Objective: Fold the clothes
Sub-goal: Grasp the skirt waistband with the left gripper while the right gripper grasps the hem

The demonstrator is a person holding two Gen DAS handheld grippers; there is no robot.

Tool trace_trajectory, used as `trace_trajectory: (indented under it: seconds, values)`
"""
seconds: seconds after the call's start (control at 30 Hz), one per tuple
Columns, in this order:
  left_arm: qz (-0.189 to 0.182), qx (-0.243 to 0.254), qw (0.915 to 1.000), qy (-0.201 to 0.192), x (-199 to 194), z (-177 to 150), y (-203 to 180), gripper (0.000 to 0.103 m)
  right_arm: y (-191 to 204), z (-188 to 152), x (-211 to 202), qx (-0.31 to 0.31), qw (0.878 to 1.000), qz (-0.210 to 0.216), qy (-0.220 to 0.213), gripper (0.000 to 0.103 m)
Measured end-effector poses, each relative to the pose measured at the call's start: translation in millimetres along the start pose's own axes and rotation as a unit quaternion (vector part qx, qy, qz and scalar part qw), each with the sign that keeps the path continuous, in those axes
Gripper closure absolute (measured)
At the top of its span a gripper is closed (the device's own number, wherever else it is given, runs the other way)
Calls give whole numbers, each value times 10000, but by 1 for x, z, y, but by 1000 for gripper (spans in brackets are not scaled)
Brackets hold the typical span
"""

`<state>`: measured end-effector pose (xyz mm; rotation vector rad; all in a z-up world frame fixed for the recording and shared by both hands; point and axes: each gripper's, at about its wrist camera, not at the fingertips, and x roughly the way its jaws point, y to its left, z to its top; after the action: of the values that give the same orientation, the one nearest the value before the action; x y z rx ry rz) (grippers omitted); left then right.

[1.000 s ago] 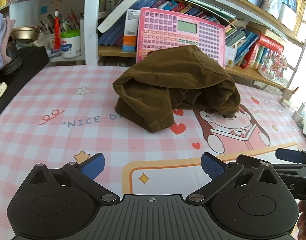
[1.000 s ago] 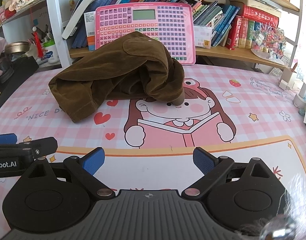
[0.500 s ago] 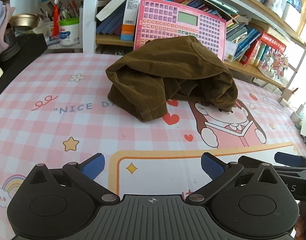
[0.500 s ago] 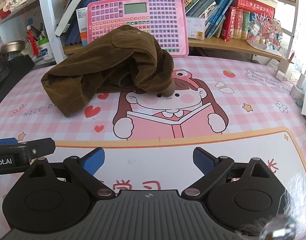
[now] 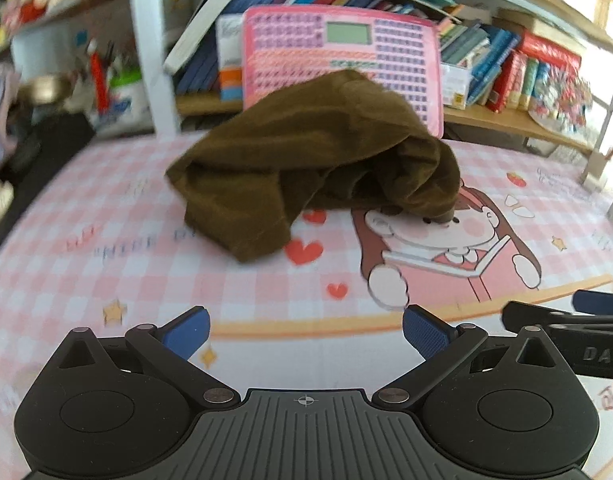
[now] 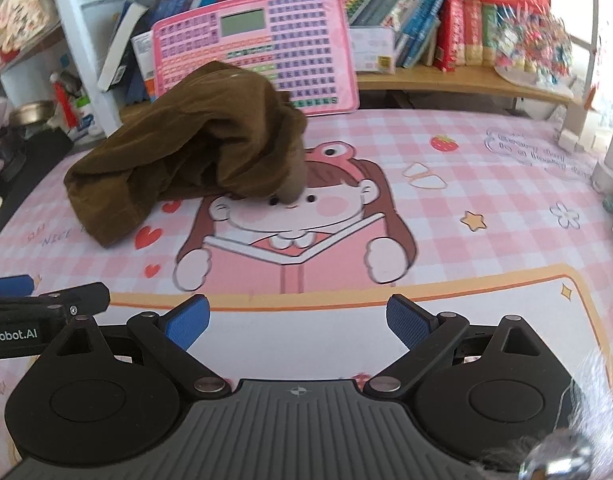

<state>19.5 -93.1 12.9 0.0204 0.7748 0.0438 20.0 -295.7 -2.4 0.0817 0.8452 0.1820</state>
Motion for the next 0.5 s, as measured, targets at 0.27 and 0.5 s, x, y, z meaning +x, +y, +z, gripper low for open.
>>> trace_trajectory:
  seconds: [0.27, 0.5]
  values:
    - [559, 1090, 9921, -260, 34, 40, -23, 1, -46, 23, 12, 1175, 9893, 796, 345, 7]
    - [1039, 2256, 9677, -441, 68, 56, -44, 6, -62, 37, 24, 2120, 9655, 1395, 587, 7]
